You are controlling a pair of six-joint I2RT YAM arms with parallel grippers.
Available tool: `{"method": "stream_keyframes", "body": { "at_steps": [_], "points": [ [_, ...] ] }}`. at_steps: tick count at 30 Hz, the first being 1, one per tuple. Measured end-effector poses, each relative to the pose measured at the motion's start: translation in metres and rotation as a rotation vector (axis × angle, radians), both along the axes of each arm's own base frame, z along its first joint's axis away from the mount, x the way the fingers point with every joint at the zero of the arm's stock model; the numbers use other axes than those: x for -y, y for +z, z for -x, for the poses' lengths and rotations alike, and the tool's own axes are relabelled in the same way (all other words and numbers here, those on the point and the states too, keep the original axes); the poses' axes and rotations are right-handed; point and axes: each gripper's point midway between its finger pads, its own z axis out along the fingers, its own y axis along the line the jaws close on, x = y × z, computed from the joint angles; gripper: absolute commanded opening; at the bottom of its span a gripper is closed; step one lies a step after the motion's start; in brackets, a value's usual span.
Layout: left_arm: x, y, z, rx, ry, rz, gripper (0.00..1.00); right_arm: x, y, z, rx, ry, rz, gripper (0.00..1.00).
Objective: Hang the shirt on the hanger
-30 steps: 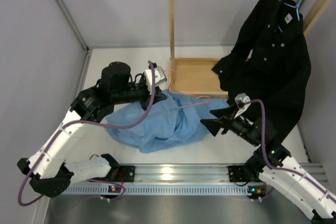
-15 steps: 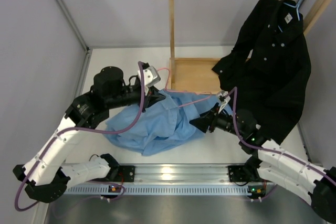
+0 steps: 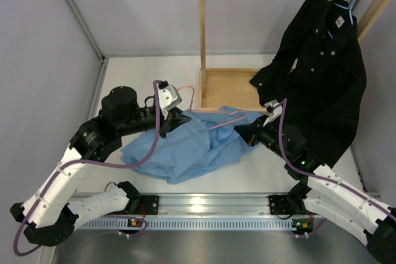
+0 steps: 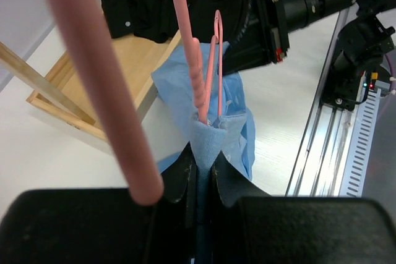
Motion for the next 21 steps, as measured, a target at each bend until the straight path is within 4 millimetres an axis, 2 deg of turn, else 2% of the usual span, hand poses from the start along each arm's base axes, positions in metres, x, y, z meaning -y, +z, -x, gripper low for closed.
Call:
{"method": "stream_keyframes", "body": {
  "at_steps": [4,8,15,21],
  "points": [
    [-0.011,0.000,0.016,0.022,-0.014,0.022,0.00,0.014,0.029,-0.018,0.010,-0.080,0.036,0.00],
    [-0.017,-0.006,0.021,0.025,-0.010,0.022,0.00,0.019,0.052,-0.029,0.011,-0.108,0.072,0.00],
    [-0.021,-0.035,0.010,-0.020,0.045,-0.054,0.00,0.033,0.045,-0.040,-0.063,-0.151,0.183,0.00],
    [-0.022,-0.055,0.002,-0.034,0.105,-0.122,0.00,0.035,0.047,-0.059,-0.108,-0.175,0.300,0.00]
  ]
}}
